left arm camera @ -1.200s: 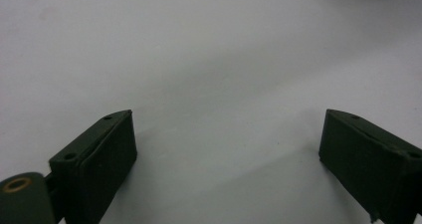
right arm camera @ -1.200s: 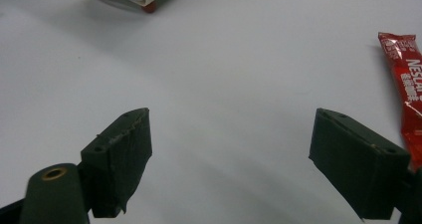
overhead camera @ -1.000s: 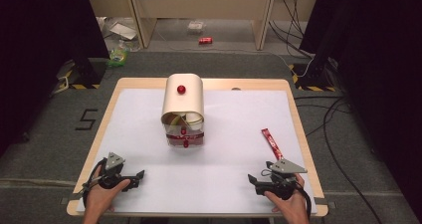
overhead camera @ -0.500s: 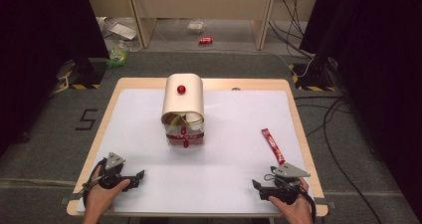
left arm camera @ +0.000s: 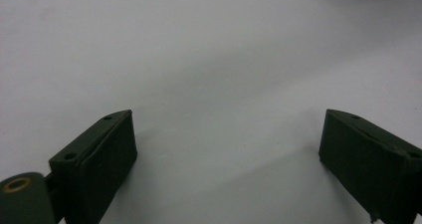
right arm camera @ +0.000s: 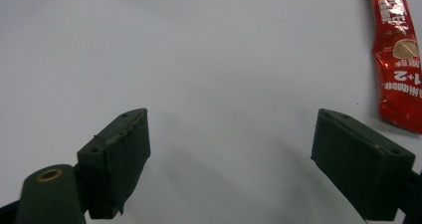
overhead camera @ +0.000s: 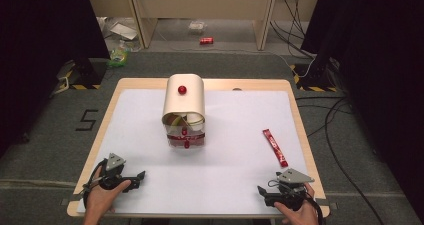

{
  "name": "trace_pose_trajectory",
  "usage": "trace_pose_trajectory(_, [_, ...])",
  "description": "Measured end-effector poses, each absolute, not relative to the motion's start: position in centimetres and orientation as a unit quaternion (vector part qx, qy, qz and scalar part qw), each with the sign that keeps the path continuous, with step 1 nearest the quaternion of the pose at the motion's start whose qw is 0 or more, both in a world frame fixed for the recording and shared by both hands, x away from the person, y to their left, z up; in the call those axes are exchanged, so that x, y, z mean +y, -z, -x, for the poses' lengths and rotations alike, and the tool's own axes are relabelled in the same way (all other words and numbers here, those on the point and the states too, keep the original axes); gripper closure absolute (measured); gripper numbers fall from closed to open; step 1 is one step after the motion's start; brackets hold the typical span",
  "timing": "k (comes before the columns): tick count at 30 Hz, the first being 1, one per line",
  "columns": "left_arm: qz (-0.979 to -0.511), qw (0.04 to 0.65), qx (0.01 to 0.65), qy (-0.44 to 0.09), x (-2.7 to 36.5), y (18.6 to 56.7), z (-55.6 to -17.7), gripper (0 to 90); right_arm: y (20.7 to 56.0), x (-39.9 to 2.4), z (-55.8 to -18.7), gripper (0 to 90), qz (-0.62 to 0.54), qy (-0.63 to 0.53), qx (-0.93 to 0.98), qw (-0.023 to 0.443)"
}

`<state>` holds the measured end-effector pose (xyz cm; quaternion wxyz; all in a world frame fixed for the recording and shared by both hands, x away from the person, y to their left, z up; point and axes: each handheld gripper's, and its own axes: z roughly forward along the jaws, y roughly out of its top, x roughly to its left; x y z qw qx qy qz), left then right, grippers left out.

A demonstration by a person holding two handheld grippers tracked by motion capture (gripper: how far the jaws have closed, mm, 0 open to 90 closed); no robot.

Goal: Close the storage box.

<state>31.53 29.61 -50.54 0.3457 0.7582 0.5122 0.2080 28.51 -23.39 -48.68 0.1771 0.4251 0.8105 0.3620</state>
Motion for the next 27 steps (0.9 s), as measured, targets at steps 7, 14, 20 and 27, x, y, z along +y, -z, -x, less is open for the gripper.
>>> trace_pose_trajectory(7, [-0.758,0.346,0.512,-0.208,29.6,50.5,-31.5,7.1,48.8,-23.7,-28.0,16.0,-0.423,-0.355,0.815,0.176])
trace_pose_trajectory(14, [-0.758,0.346,0.512,-0.208,29.6,50.5,-31.5,7.1,49.2,-23.9,-27.5,15.9,-0.424,-0.338,0.822,0.172])
trace_pose_trajectory(20, [-0.758,0.346,0.512,-0.208,29.6,50.5,-31.5,7.1,49.4,-23.8,-27.2,15.4,-0.425,-0.341,0.819,0.178])
trace_pose_trajectory(27, [-0.758,0.345,0.512,-0.208,29.6,50.5,-31.5,7.1,49.6,-23.9,-26.9,15.4,-0.423,-0.350,0.816,0.183])
